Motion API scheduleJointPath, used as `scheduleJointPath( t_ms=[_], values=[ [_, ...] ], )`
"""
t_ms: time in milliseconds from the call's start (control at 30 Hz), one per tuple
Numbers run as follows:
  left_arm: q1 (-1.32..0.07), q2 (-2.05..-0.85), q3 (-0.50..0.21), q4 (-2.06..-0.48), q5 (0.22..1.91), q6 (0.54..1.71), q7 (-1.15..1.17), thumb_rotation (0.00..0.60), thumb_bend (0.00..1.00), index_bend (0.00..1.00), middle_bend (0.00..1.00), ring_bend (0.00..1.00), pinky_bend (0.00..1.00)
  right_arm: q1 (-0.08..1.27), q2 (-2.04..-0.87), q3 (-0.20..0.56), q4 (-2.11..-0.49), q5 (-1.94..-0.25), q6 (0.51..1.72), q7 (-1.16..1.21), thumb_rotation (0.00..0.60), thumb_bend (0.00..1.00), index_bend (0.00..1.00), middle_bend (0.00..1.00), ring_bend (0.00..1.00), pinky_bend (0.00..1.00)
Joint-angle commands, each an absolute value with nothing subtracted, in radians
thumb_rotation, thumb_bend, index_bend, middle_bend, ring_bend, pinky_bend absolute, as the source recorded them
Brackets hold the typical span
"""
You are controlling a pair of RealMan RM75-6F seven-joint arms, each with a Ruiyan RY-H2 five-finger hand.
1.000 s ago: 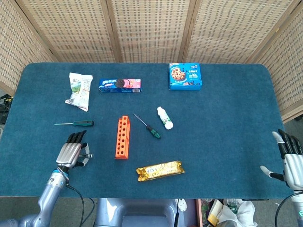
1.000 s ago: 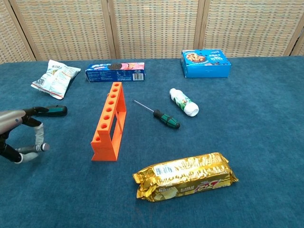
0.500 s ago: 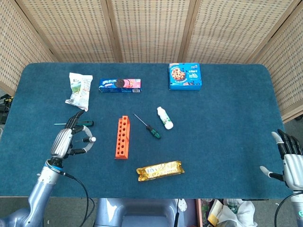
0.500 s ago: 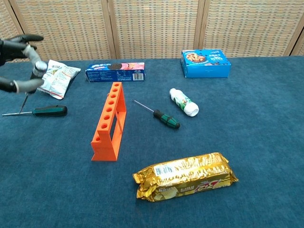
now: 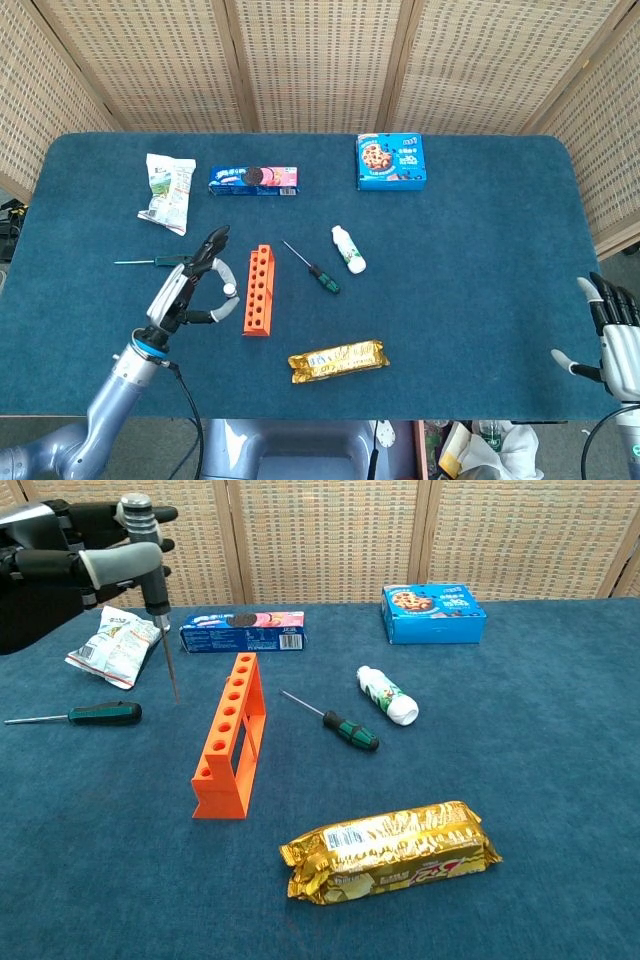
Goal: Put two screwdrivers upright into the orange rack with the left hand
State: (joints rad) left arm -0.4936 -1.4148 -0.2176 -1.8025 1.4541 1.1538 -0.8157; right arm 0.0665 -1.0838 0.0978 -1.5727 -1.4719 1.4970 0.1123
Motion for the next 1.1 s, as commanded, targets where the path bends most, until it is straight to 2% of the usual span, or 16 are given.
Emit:
scheduleJointPath(
  t_ms=[33, 1100],
  values=[
    [-0.507, -1.428, -0.215, -1.801, 1.457, 1.141, -0.829, 0.6, 0.39, 0.67, 0.0, 0.0, 0.0, 0.067, -1.084, 0.098, -1.571, -1.471, 1.496, 0.113, 0.6, 0.0, 0.0, 0.0, 0.0, 0.0],
    [-0.538, -1.472, -0.181, -1.751, 1.437, 1.112, -0.85, 0.6, 0.39, 0.67, 0.0, 0.0, 0.0, 0.066, -1.077, 0.1, -1.566, -1.466, 1.491, 0.132, 0.6, 0.0, 0.0, 0.0, 0.0, 0.0]
  ],
)
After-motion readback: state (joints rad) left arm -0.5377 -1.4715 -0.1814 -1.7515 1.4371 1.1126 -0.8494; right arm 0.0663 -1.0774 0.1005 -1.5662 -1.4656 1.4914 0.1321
